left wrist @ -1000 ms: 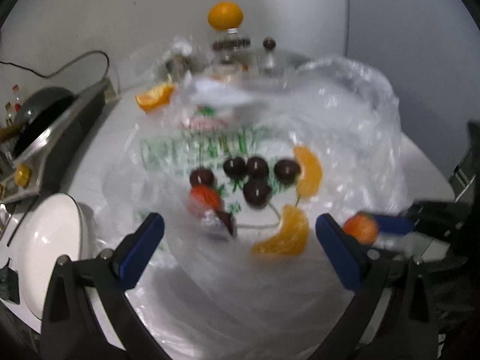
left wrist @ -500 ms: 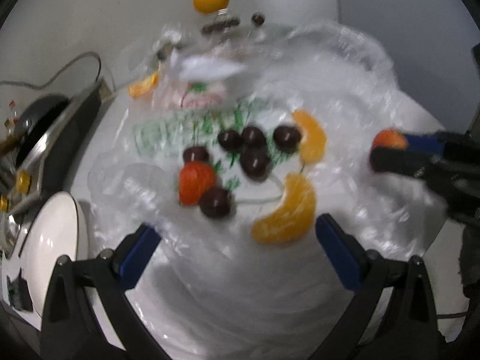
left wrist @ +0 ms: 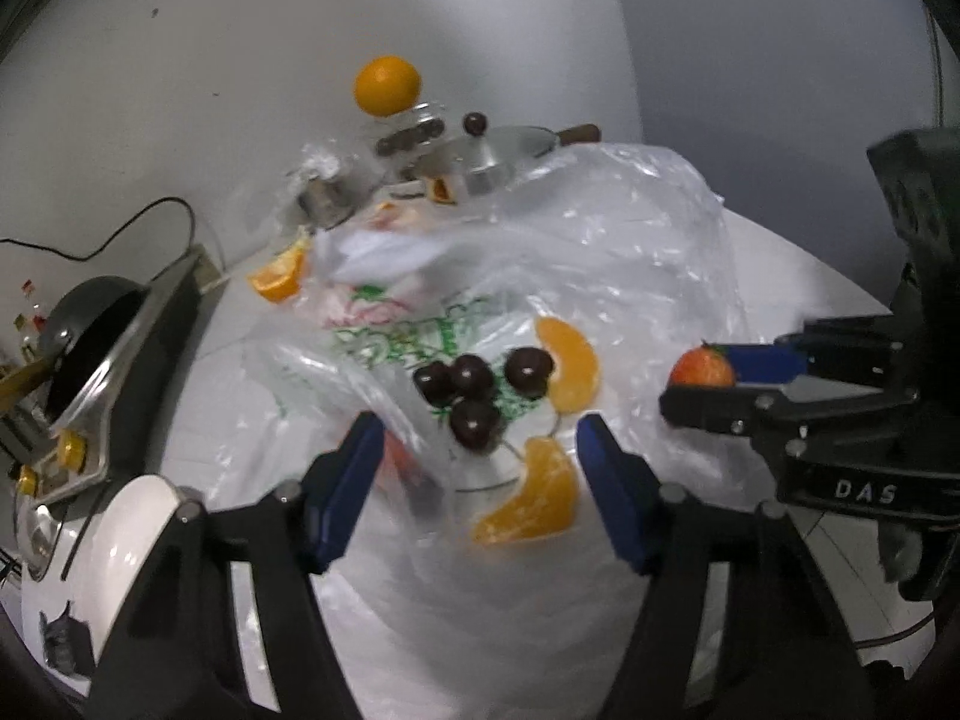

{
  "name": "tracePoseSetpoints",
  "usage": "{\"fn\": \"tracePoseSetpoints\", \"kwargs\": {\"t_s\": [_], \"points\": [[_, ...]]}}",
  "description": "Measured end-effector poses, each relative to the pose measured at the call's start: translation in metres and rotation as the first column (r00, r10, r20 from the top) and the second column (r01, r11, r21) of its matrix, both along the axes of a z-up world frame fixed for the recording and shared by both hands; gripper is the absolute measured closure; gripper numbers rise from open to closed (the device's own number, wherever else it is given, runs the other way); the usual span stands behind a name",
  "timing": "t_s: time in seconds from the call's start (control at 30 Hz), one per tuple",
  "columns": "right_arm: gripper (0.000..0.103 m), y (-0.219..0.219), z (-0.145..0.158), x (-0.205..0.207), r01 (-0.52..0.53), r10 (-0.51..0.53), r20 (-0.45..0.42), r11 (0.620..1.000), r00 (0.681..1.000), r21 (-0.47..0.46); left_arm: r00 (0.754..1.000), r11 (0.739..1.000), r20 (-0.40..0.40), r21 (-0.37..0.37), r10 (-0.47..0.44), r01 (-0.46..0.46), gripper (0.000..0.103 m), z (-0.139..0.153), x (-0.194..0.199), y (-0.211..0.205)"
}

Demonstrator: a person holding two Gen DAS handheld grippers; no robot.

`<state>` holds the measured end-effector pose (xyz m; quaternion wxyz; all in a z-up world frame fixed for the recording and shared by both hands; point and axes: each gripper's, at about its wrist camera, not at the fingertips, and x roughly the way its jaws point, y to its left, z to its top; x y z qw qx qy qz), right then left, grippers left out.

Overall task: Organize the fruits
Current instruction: 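Close the right gripper on the strawberry and lift it off the bag, then grasp the orange segment with the left gripper while the right holds the strawberry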

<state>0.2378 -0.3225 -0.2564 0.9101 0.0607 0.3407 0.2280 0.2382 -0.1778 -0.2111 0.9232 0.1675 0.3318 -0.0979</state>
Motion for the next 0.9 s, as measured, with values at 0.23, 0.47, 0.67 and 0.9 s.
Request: {"fn": "tracePoseSetpoints", "kwargs": {"t_s": [0.23, 0.47, 0.67, 0.9], "points": [[0.067, 0.001, -0.004, 0.003, -0.012, 0.012, -0.010, 1.000, 1.000, -0.007, 0.987, 0.988, -0.045, 0.008, 0.152, -0.151, 0.034, -0.005, -0.005, 0.038], [0.067, 0.002, -0.002, 0.001, -0.006, 0.006, -0.002, 1.000, 1.000, -0.011, 0.994, 0.996, 0.087, -0.072, 0.062, -0.056, 0.034, 0.025, -0.028, 0.023], [0.067, 0.001, 0.002, -0.001, 0.002, -0.002, 0.004, 1.000, 1.000, -0.014, 0.995, 0.998, 0.085, -0.039, -0.055, 0.059, 0.034, 0.017, -0.017, -0.009], [0.067, 0.000, 0.007, -0.004, 0.001, -0.001, 0.015, 1.000, 1.000, -0.024, 0.994, 0.995, -0.085, -0.072, -0.073, 0.067, 0.035, -0.027, 0.008, -0.006]]}}
